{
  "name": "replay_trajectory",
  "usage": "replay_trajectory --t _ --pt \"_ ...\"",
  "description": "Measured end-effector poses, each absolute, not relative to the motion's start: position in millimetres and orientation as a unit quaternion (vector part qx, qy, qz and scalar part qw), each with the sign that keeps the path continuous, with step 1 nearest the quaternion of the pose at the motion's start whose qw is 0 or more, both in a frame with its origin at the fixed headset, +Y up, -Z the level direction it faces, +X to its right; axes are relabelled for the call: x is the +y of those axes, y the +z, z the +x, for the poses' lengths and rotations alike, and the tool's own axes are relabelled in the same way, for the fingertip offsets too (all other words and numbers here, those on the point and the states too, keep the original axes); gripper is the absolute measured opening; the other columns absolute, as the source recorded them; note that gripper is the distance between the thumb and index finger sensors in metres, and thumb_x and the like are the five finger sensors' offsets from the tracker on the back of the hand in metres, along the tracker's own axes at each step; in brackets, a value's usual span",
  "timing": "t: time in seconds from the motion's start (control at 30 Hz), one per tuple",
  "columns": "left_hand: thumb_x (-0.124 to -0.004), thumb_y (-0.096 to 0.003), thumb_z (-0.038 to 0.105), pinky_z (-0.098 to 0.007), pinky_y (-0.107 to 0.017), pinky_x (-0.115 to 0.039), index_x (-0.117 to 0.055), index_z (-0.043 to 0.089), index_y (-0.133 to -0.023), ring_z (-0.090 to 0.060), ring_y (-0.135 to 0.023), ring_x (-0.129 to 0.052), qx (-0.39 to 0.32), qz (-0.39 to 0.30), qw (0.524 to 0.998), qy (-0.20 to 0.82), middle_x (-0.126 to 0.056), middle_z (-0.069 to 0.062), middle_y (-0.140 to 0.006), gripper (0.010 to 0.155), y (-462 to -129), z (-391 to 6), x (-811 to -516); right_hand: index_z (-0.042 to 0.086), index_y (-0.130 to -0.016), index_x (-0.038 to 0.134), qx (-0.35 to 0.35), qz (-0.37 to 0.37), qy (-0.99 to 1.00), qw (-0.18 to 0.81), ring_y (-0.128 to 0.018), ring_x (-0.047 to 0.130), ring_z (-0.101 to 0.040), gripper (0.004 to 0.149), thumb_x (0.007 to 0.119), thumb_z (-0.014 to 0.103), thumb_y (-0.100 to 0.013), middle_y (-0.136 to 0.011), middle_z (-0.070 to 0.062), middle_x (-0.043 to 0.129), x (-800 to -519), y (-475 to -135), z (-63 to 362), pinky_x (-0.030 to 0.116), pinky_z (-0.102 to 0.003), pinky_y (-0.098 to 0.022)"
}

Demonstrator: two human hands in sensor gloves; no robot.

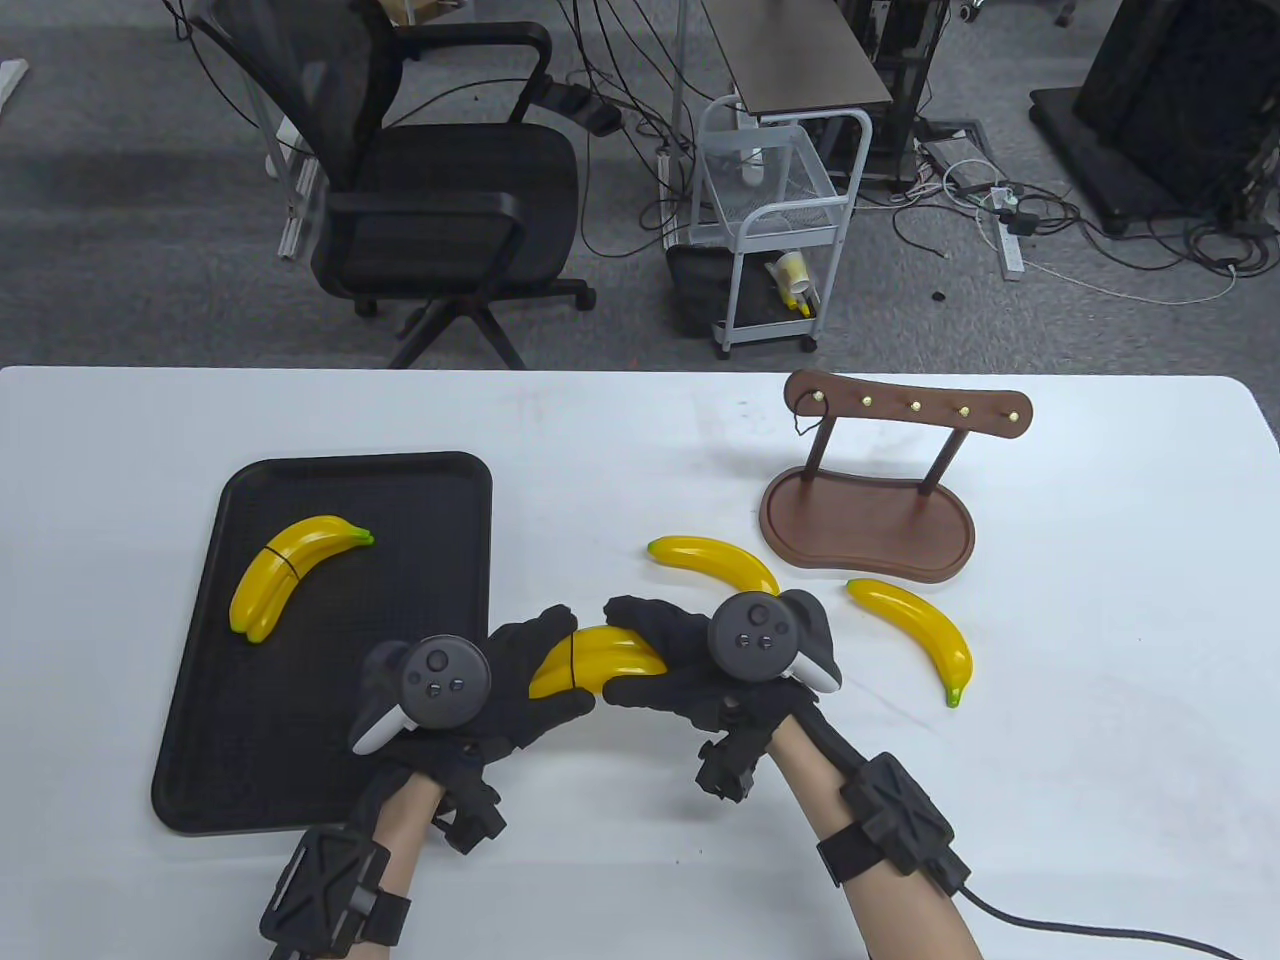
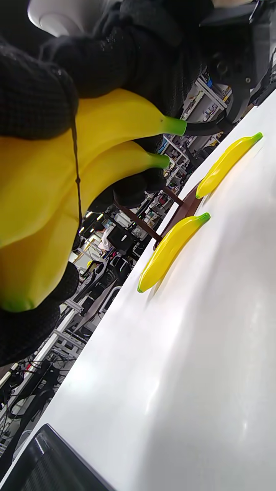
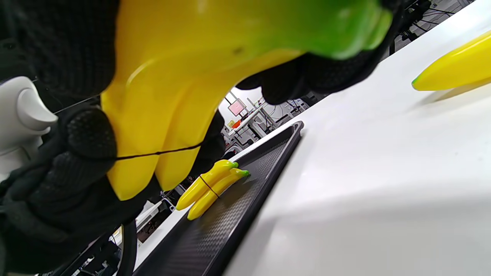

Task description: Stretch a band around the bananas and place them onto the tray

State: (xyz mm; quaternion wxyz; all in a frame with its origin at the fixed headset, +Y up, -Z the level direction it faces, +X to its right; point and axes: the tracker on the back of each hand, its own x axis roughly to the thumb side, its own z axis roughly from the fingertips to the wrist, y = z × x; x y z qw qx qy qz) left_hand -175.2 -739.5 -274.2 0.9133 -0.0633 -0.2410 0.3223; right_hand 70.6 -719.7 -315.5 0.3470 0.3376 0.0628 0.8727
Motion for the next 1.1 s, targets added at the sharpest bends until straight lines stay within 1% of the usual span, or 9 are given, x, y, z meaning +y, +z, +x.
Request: replay_trajectory --t 0.33,0.47,0.63,0.77,0.9,1.1 --pt "-0.075 -0.0524 0.06 -0.055 -0.081 -0.059 -0.043 0.02 -0.118 -0.039 -0.106 -0.071 -0.248 -0.066 0.91 0.325 -0.063 -0.008 -0.121 0.083 -273.4 -172.6 -739.9 0.009 -0.109 0.055 0.071 0.344 0.87 0.347 -0.08 0.087 -0.042 0.085 0.079 0.06 -0.045 -0.106 -0.017 0.072 -722.5 -313.2 65.6 0.079 -0.055 -0.054" --pt "-0.075 -0.053 0.061 -0.054 -0.08 -0.059 -0.044 0.02 -0.118 -0.038 -0.105 -0.072 -0.245 -0.072 0.909 0.329 -0.063 -0.008 -0.12 0.082 -273.9 -173.0 -740.1 0.011 -0.11 0.053 0.073 0.346 0.876 0.329 -0.085 0.084 -0.042 0.086 0.075 0.063 -0.046 -0.108 -0.016 0.07 -722.9 -312.8 65.6 0.077 -0.056 -0.056" --pt "-0.075 -0.0529 0.061 -0.052 -0.08 -0.06 -0.044 0.021 -0.117 -0.037 -0.105 -0.073 -0.24 -0.062 0.917 0.312 -0.063 -0.007 -0.12 0.082 -274.4 -175.4 -738.5 0.012 -0.112 0.048 0.079 0.342 0.874 0.337 -0.092 0.074 -0.046 0.087 0.073 0.063 -0.046 -0.112 -0.02 0.061 -727.3 -312.6 64.1 0.072 -0.059 -0.059" --pt "-0.076 -0.0527 0.061 -0.052 -0.08 -0.06 -0.044 0.021 -0.117 -0.037 -0.105 -0.073 -0.233 -0.058 0.917 0.318 -0.063 -0.007 -0.12 0.082 -275.2 -177.1 -737.9 0.011 -0.114 0.044 0.065 0.347 0.88 0.318 -0.095 0.069 -0.047 0.091 0.073 0.064 -0.045 -0.114 -0.02 0.056 -724.7 -310.3 61.5 0.07 -0.06 -0.061" --pt "-0.076 -0.0533 0.061 -0.053 -0.08 -0.06 -0.044 0.02 -0.117 -0.037 -0.104 -0.072 -0.228 -0.053 0.92 0.314 -0.063 -0.008 -0.12 0.082 -275.2 -177.4 -737.2 0.006 -0.114 0.042 0.052 0.351 0.884 0.303 -0.097 0.064 -0.05 0.097 0.071 0.066 -0.044 -0.115 -0.024 0.051 -721.3 -305.8 56.5 0.068 -0.062 -0.062" --pt "-0.076 -0.0533 0.061 -0.053 -0.08 -0.06 -0.044 0.02 -0.117 -0.037 -0.104 -0.072 -0.222 -0.043 0.925 0.304 -0.062 -0.008 -0.12 0.082 -273.4 -174.8 -734.9 0.006 -0.113 0.043 0.006 0.346 0.9 0.265 -0.096 0.066 -0.051 0.101 0.069 0.071 -0.041 -0.115 -0.024 0.054 -718.7 -300.3 51.8 0.068 -0.062 -0.061"
